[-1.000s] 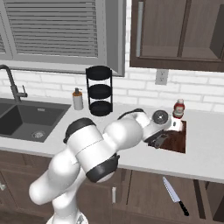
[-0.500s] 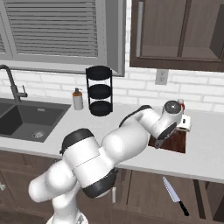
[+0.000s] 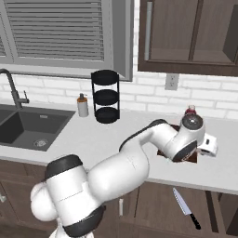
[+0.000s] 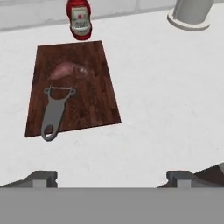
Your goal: Place the appropriate cutting tool for cutting the potato skin on the cutting board.
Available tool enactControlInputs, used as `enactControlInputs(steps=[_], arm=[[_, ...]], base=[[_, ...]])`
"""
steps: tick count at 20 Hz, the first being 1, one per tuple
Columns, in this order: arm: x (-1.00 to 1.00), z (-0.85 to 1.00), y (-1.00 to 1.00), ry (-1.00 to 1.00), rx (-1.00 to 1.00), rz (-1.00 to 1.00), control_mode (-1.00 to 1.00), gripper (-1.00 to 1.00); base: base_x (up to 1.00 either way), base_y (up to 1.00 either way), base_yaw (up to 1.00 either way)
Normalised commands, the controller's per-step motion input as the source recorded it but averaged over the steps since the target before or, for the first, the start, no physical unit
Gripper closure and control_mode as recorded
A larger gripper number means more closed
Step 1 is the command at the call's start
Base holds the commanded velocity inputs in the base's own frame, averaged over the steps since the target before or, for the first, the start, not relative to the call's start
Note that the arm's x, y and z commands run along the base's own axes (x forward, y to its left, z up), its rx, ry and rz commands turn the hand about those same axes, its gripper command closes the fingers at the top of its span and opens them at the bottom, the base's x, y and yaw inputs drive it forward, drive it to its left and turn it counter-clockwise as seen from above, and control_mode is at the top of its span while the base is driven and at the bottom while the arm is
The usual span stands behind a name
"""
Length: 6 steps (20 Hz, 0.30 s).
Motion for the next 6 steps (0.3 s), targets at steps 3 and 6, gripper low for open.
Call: enactControlInputs(steps=[3,6], arm=[[-1.0,0.0,-0.22,0.02,0.0,-0.16,-1.0,-1.0],[-1.0,0.0,-0.06,0.0,0.0,-0.18,-1.0,-1.0]], base=[[0.0,0.0,0.0],[0.0,0.0,0.0]])
